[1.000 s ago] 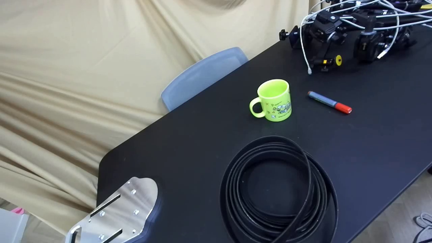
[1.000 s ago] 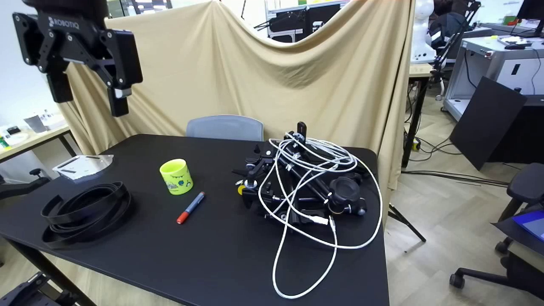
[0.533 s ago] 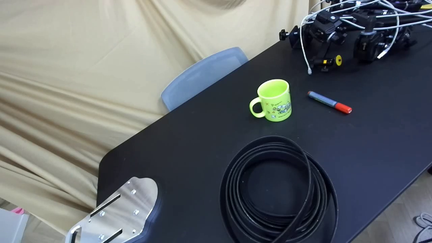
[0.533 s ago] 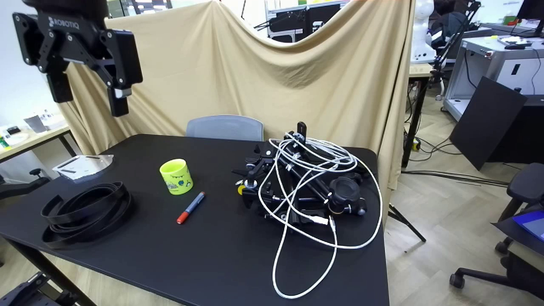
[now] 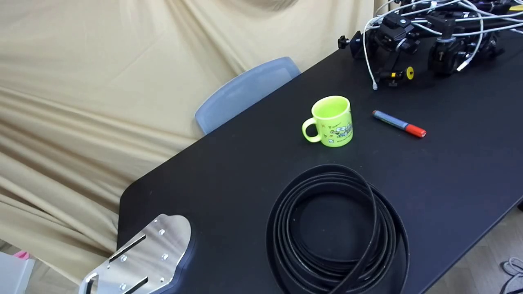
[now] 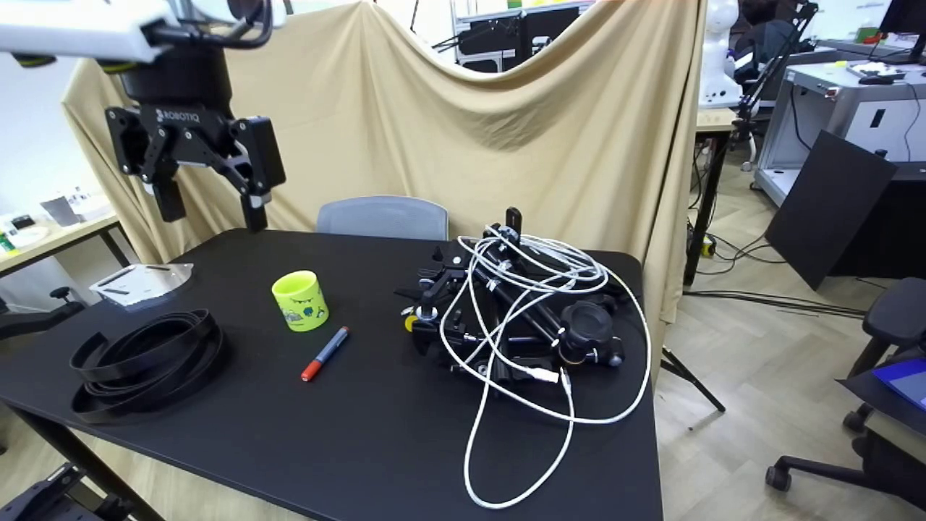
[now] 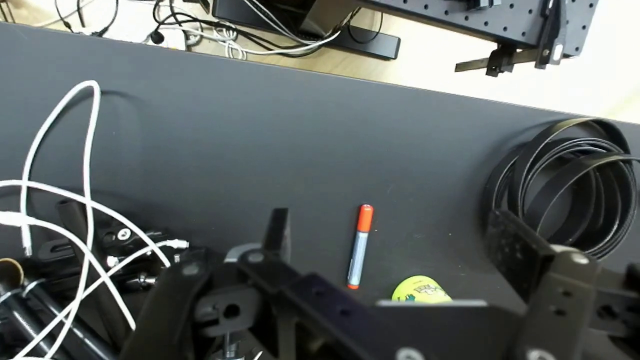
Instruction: Put the red and blue marker inside the yellow mug
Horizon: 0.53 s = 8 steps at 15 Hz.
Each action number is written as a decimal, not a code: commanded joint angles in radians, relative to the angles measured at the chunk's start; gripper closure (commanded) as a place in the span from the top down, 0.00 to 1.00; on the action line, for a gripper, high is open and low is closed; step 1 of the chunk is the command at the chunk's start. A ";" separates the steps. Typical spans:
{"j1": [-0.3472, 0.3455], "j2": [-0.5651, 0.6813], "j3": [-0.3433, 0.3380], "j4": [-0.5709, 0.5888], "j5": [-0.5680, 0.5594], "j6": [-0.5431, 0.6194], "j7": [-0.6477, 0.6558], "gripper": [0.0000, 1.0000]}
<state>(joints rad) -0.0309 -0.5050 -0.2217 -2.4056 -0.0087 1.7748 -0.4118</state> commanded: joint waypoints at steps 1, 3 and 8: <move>0.005 0.046 0.061 -0.084 0.001 0.183 0.063 1.00; 0.008 0.072 0.095 -0.137 -0.001 0.301 0.098 1.00; 0.014 0.151 0.159 -0.241 -0.006 0.463 0.191 1.00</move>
<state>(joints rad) -0.0233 -0.3827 -0.0870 -2.6028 -0.0051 2.1704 -0.2929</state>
